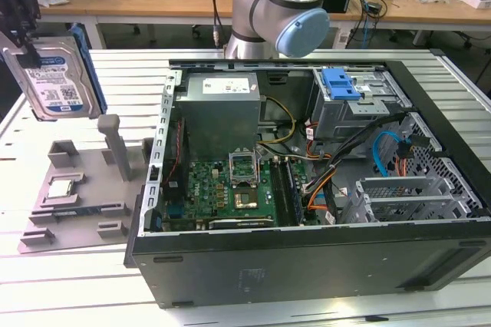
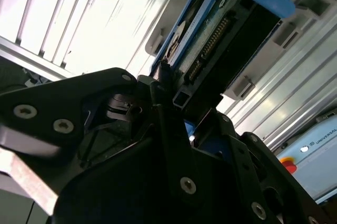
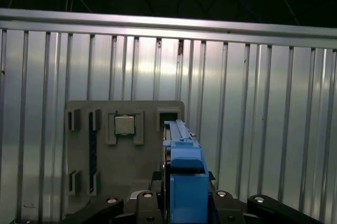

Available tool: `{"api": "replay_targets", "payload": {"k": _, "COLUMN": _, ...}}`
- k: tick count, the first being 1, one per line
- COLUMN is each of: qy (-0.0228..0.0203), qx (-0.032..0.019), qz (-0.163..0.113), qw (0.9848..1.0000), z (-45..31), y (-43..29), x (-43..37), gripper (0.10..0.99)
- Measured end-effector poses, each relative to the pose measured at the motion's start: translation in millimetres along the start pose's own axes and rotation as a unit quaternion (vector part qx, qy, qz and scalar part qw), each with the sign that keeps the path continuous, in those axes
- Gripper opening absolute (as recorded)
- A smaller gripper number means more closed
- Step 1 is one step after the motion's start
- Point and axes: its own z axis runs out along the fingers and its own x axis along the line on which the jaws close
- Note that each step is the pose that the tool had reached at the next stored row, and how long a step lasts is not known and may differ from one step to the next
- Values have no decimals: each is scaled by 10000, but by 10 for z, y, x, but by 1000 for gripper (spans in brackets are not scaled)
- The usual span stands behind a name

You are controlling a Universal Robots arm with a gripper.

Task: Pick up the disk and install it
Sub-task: 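Pick up the disk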

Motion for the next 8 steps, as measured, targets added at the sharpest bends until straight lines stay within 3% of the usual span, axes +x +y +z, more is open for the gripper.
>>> {"api": "replay_targets", "payload": {"k": 8, "qy": 0, "qx": 0, "qz": 0, "qw": 10000, "z": -134, "y": -4, "x": -10, "gripper": 369}}
